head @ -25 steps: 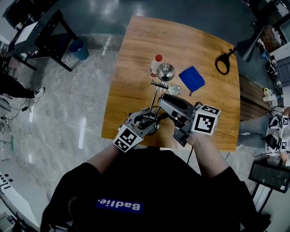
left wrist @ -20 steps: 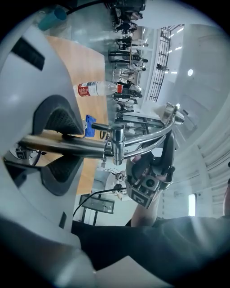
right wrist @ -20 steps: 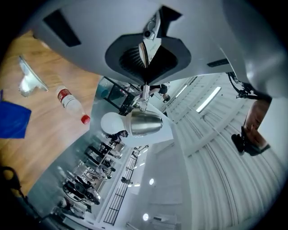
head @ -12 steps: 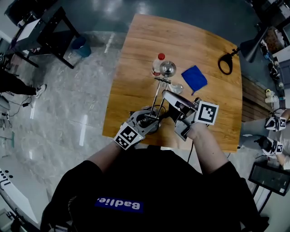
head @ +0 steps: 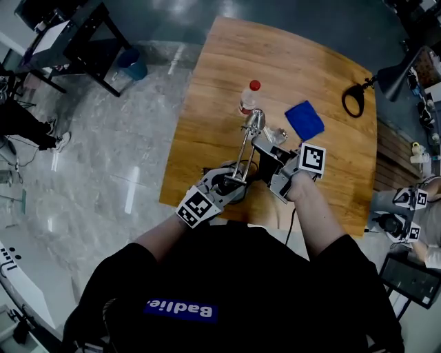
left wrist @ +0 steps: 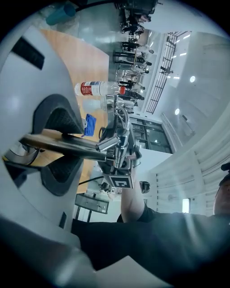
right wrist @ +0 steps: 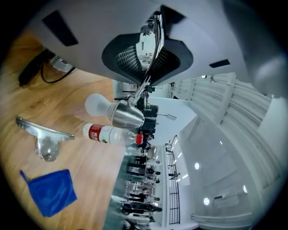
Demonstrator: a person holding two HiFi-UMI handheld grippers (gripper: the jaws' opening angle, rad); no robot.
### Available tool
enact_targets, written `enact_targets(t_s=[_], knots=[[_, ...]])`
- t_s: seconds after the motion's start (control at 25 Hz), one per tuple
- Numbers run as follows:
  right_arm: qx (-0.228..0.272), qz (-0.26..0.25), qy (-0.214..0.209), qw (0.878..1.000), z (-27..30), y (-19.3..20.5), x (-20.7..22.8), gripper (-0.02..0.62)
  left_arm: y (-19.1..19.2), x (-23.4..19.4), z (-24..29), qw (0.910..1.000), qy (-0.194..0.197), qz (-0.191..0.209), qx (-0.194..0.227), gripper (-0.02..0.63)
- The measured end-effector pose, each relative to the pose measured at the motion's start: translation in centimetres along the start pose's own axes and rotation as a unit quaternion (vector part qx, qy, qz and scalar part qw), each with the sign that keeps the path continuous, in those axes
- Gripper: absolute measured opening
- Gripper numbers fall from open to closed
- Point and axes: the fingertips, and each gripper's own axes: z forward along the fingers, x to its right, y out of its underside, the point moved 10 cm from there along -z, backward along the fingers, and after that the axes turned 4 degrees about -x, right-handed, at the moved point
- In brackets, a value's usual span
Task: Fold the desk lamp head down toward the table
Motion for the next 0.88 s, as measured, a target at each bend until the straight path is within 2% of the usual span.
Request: enact_targets(t_s=[0.24, 0.48, 0.88], knots=[[-0.01, 0.053, -0.006, 0.999, 0.2, 0.2, 2.4, 0.069, 0.1, -0.2, 0.0, 1.0, 0.005, -0.005, -0.004, 0.15], [0.004, 0.142, -0.032, 0.989, 0.2, 2.1, 6.1, 0.084, 0.3, -0.1, 0.1, 0.9999, 0.005, -0.014, -0.006, 0.15], [0.012, 0.179, -0.049, 0.982, 0.2, 3.3, 7.9, 0.094, 0.4, -0.1, 0.2, 0.9998, 0.002, -0.022, -0.005, 0.151]])
